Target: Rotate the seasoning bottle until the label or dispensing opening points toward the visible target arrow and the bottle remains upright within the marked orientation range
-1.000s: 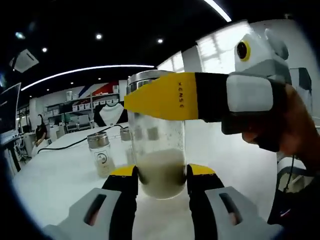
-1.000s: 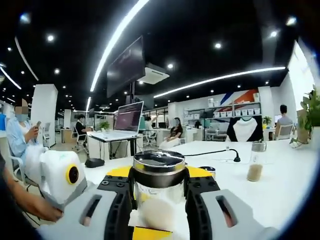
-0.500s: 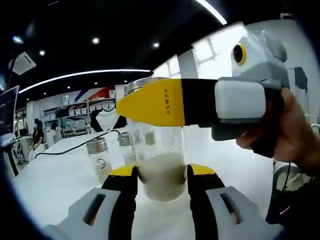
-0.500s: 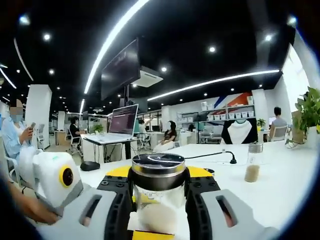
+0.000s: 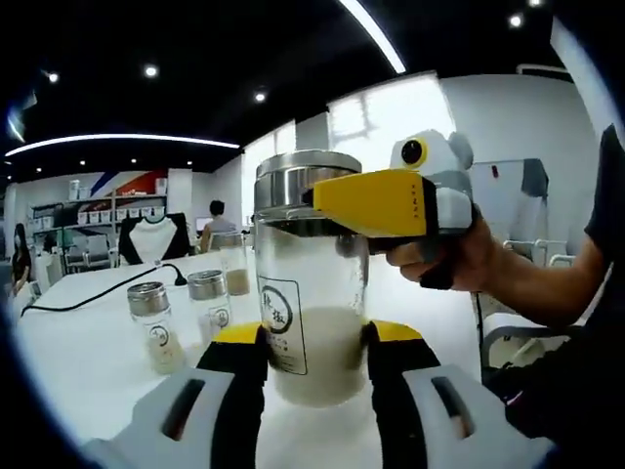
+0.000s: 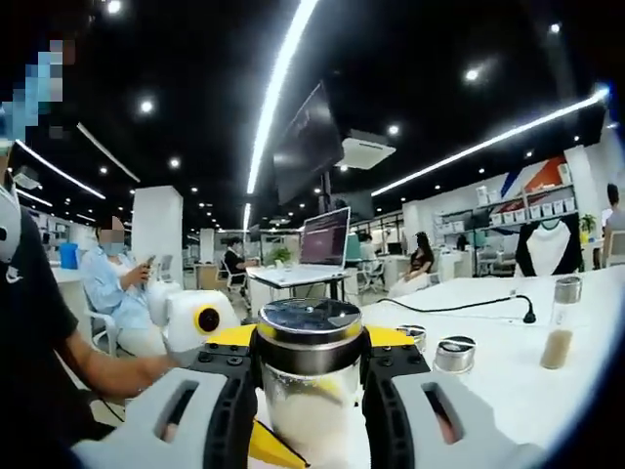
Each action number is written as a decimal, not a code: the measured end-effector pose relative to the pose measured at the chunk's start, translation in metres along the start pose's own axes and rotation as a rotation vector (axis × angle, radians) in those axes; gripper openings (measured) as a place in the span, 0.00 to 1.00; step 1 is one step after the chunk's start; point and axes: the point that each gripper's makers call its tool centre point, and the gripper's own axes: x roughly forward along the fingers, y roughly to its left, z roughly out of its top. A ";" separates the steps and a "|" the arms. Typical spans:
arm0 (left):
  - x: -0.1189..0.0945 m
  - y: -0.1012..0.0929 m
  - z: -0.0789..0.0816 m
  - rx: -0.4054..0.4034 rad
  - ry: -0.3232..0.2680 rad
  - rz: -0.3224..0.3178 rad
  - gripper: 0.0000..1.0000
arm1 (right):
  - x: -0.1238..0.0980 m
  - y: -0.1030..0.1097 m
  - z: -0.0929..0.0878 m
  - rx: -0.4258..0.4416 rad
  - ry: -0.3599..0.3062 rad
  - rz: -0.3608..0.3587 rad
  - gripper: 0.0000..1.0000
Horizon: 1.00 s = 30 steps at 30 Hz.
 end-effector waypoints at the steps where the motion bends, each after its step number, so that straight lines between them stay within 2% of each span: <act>1: -0.001 -0.002 0.001 0.011 -0.004 -0.025 0.43 | -0.001 0.002 0.000 0.018 -0.006 0.025 0.38; 5: -0.005 -0.012 0.003 0.003 -0.016 -0.125 0.43 | -0.007 0.010 0.001 0.049 -0.037 0.117 0.38; 7: -0.006 -0.016 0.004 -0.015 -0.022 -0.153 0.43 | -0.009 0.014 0.002 0.054 -0.051 0.147 0.38; 10: -0.004 -0.015 0.003 -0.037 -0.018 -0.129 0.43 | -0.008 0.012 0.001 0.067 -0.050 0.132 0.38; 16: 0.007 -0.007 -0.007 -0.075 0.026 -0.010 0.42 | 0.004 0.008 -0.008 -0.071 -0.001 0.030 0.39; 20: 0.004 0.014 -0.010 -0.084 0.027 0.129 0.42 | 0.008 -0.002 -0.010 -0.139 0.030 -0.108 0.37; 22: 0.003 0.018 -0.010 -0.082 0.026 0.160 0.42 | 0.010 -0.006 -0.012 -0.171 0.045 -0.157 0.37; 24: 0.002 0.021 -0.010 -0.062 0.038 0.198 0.42 | 0.013 -0.006 -0.014 -0.199 0.063 -0.175 0.37; 25: 0.001 0.025 -0.011 -0.041 0.046 0.234 0.42 | 0.015 -0.008 -0.015 -0.228 0.078 -0.195 0.37; 27: 0.000 0.030 -0.012 -0.015 0.064 0.279 0.42 | 0.017 -0.010 -0.017 -0.250 0.094 -0.217 0.37; 30: -0.001 0.036 -0.012 -0.008 0.067 0.337 0.42 | 0.020 -0.015 -0.018 -0.235 0.096 -0.273 0.37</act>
